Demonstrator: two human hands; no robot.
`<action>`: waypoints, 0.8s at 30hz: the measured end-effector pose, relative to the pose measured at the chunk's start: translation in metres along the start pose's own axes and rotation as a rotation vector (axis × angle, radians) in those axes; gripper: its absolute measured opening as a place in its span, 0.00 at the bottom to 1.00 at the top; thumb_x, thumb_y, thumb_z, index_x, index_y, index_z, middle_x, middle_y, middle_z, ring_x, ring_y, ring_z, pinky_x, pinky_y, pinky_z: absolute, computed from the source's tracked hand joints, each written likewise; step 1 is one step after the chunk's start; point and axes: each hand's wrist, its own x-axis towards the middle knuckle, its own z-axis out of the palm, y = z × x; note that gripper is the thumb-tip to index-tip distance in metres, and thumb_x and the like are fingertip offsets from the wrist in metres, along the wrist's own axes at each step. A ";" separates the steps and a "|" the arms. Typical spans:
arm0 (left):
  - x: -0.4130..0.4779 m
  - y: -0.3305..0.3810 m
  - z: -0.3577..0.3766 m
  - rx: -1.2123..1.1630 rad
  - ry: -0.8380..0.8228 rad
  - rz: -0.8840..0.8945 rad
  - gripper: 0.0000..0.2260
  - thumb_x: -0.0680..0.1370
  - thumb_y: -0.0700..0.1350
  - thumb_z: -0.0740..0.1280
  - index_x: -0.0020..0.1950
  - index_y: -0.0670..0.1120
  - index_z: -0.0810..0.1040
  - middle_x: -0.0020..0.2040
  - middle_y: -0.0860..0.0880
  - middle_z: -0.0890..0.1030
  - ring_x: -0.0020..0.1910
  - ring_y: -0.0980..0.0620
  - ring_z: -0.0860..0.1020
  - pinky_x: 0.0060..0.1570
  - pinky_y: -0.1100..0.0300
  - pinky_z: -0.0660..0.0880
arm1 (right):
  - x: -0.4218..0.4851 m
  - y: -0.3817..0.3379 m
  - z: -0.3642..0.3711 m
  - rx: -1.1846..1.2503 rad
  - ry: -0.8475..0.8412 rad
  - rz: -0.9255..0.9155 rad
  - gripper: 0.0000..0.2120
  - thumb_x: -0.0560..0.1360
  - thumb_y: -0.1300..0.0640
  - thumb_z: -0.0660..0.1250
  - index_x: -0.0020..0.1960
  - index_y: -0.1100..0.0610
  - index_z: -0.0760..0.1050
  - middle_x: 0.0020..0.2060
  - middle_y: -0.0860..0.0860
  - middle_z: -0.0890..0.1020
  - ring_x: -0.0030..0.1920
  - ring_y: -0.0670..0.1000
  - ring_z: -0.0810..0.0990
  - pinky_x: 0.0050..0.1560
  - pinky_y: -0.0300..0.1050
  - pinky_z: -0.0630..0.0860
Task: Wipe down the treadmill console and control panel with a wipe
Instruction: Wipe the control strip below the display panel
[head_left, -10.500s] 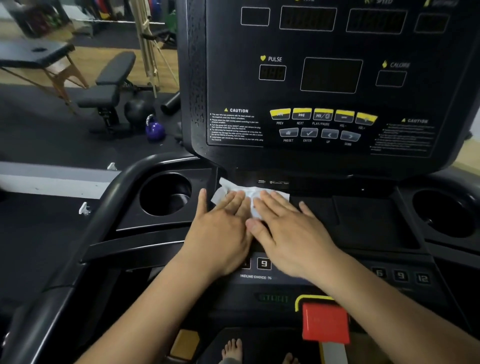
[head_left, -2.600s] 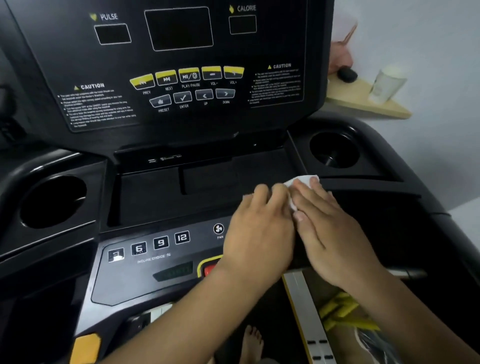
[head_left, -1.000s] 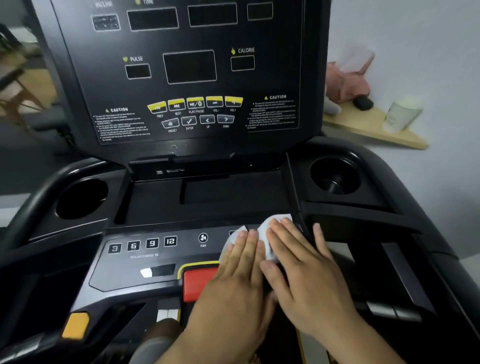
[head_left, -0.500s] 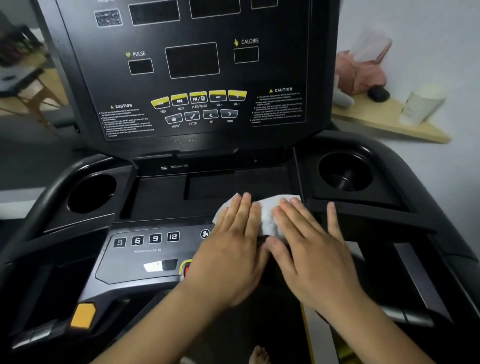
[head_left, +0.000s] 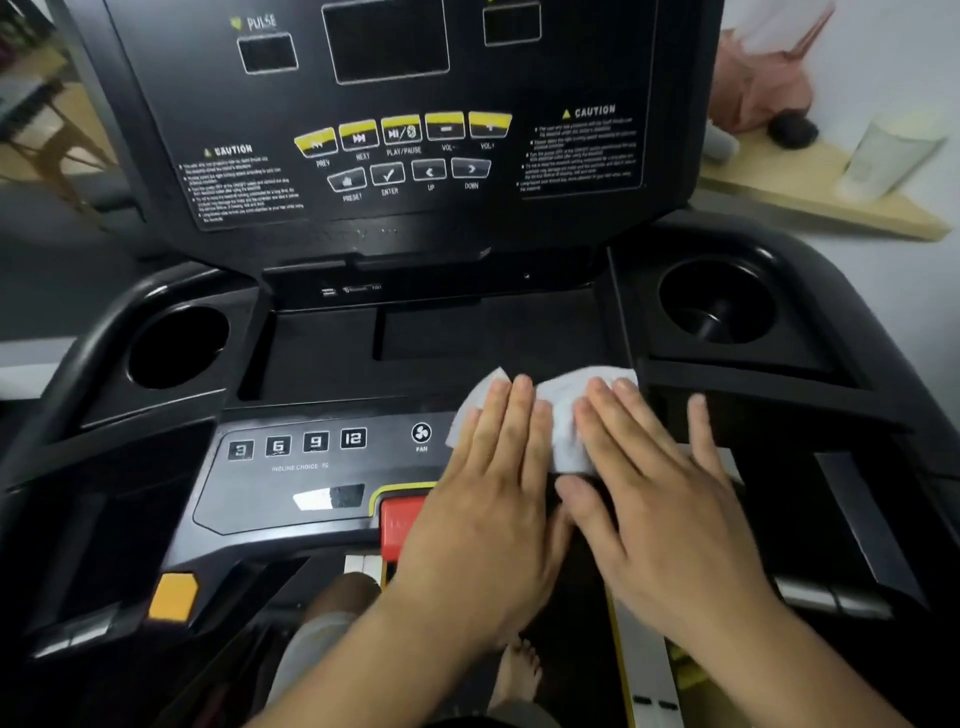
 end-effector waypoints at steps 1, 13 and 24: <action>-0.015 0.007 0.003 -0.009 -0.012 0.016 0.29 0.83 0.53 0.45 0.75 0.33 0.58 0.76 0.33 0.56 0.77 0.35 0.53 0.71 0.41 0.62 | -0.015 -0.001 0.002 0.008 0.005 -0.017 0.32 0.81 0.38 0.41 0.75 0.57 0.62 0.76 0.50 0.62 0.77 0.48 0.55 0.73 0.66 0.52; -0.006 -0.002 -0.004 0.052 -0.040 0.030 0.29 0.83 0.52 0.41 0.76 0.32 0.52 0.77 0.31 0.52 0.77 0.35 0.48 0.74 0.41 0.56 | 0.003 -0.020 0.002 -0.033 -0.008 0.014 0.32 0.81 0.38 0.39 0.77 0.55 0.58 0.76 0.51 0.59 0.77 0.48 0.52 0.74 0.66 0.49; -0.017 -0.048 -0.011 0.007 -0.049 -0.063 0.29 0.83 0.53 0.44 0.77 0.34 0.52 0.77 0.33 0.53 0.78 0.37 0.48 0.75 0.42 0.56 | 0.030 -0.059 0.002 0.002 -0.030 -0.035 0.33 0.80 0.38 0.36 0.76 0.55 0.59 0.76 0.51 0.61 0.77 0.49 0.53 0.74 0.66 0.45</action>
